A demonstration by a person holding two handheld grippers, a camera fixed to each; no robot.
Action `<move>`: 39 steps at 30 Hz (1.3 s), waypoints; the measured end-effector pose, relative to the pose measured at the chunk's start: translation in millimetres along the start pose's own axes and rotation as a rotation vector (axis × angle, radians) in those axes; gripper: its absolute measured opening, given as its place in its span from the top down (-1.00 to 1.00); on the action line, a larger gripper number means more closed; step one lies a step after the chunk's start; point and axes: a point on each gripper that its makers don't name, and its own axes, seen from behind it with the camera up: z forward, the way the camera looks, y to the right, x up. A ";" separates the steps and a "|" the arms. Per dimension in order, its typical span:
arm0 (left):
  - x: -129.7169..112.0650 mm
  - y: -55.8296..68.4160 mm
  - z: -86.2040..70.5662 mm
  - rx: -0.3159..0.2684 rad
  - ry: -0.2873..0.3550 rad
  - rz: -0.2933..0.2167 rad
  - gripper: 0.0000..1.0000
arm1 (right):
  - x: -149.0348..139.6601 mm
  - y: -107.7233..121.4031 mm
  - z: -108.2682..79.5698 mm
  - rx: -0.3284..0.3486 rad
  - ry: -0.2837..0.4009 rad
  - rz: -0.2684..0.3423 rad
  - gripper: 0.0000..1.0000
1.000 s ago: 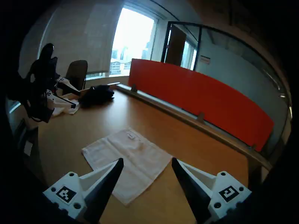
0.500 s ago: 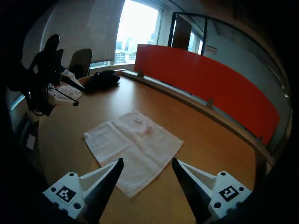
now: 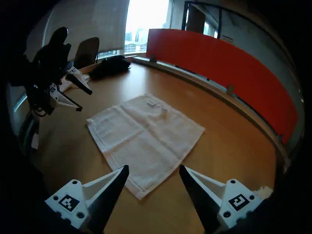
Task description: Fold towel
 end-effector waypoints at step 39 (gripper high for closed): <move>-53.4 24.7 45.0 -0.070 -0.167 0.030 -0.89 | -72.8 -18.0 24.8 0.120 -0.154 0.010 -0.59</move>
